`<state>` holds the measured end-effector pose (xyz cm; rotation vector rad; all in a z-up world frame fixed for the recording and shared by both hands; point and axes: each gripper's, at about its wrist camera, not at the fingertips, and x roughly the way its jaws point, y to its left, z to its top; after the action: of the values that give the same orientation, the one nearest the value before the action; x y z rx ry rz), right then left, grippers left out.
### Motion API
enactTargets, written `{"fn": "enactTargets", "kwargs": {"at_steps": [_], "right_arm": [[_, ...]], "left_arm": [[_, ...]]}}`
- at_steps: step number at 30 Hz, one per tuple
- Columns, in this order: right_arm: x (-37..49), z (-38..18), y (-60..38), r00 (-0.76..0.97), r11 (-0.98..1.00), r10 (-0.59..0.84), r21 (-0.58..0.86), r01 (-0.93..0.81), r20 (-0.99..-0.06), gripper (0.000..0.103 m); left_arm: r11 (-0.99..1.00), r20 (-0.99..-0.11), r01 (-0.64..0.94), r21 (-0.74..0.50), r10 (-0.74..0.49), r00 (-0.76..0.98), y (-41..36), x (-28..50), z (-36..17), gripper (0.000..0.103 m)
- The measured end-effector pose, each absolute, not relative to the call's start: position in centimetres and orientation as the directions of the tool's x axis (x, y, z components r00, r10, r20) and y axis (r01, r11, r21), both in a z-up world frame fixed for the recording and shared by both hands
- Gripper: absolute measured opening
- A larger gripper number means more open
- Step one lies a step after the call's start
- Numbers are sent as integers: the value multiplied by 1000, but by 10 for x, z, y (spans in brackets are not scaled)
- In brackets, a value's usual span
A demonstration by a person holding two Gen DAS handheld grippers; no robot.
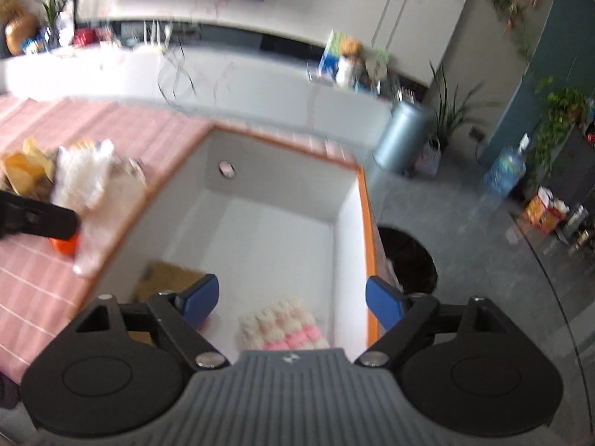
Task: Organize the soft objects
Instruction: 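Move both tools back toward the remaining soft items, then grasp the pink ball with the left tool while the right grasps the crocheted orange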
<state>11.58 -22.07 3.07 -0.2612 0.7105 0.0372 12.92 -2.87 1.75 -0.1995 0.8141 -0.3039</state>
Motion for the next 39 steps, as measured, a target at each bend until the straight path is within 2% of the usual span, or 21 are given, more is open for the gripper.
{"fn": "enactTargets", "kwargs": {"at_steps": [6,12,18,25,30,34,39], "right_arm": [[93,47,-190,841,976,54,-149,-158,-539,86],[87,48,-150,853,975,142,-81,-209,-502,87],[93,37,-105,828,966,193,-43,-253,-526,87],[100,10,-60,805,959,227,-21,-284,-548,87],[110,-10,-37,772,949,243,-20,-314,-587,87],[123,-26,-23,752,948,239,-20,-318,-615,87],[136,-41,-9,726,943,247,-14,-333,-642,87]], "left_arm": [[964,-600,184,-192,-263,755,-15,110,28,72],[978,-550,124,-169,-198,811,15,98,28,72],[994,-534,32,-109,-85,841,49,89,22,72],[993,-576,-92,-74,33,817,95,87,-2,72],[972,-591,-233,-6,184,785,128,83,-21,72],[931,-602,-365,27,306,737,154,81,-35,81],[877,-605,-474,71,416,679,173,83,-47,84]]}}
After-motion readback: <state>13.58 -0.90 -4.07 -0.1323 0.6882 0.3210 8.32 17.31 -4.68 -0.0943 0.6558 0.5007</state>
